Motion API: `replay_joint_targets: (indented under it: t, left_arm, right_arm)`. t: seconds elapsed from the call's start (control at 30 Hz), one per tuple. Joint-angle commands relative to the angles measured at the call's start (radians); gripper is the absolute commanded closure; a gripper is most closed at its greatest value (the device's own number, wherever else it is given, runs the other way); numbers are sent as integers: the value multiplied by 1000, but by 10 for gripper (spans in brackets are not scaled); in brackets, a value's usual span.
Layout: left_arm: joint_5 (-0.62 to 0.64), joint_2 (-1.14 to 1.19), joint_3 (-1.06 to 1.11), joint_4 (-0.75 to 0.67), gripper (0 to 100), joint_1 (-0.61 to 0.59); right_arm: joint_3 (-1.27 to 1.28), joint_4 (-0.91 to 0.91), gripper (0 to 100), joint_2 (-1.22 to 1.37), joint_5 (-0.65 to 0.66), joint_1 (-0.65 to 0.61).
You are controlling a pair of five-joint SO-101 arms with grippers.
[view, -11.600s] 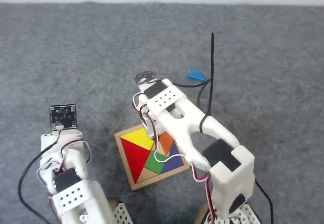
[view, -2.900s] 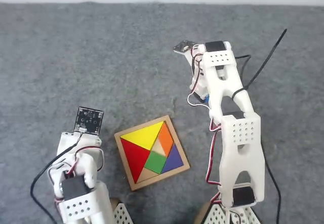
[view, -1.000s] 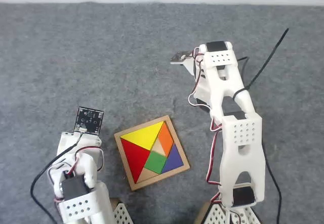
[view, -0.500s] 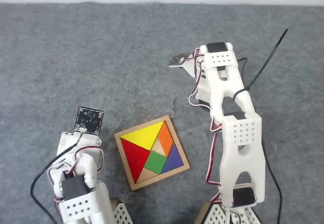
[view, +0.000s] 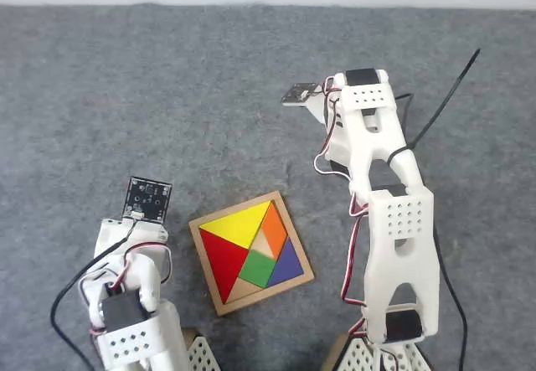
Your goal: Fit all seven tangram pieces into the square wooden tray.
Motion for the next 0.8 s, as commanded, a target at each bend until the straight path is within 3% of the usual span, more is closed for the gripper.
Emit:
replay_joint_targets:
  t: [0.0,0.1,0.4,0.6,0.77]
  left_arm:
    - [-12,-20,-13,6,945,-6]
    - [-12,-20,-13,6,945,-6]
    - [-12,-20,-13,6,945,-6]
    - [-12,-20,-13,8,945,-6]
    - [-12,-20,-13,8,945,-6]
  right_arm:
    - [-40,27,935,-5,-29,-5]
    - [-107,85,990,-5,-64,-12]
    - [-172,122,981,-5,-100,-10]
    - [-127,119,810,-4,-81,-15]
    - [-118,117,936,1,-75,-8]
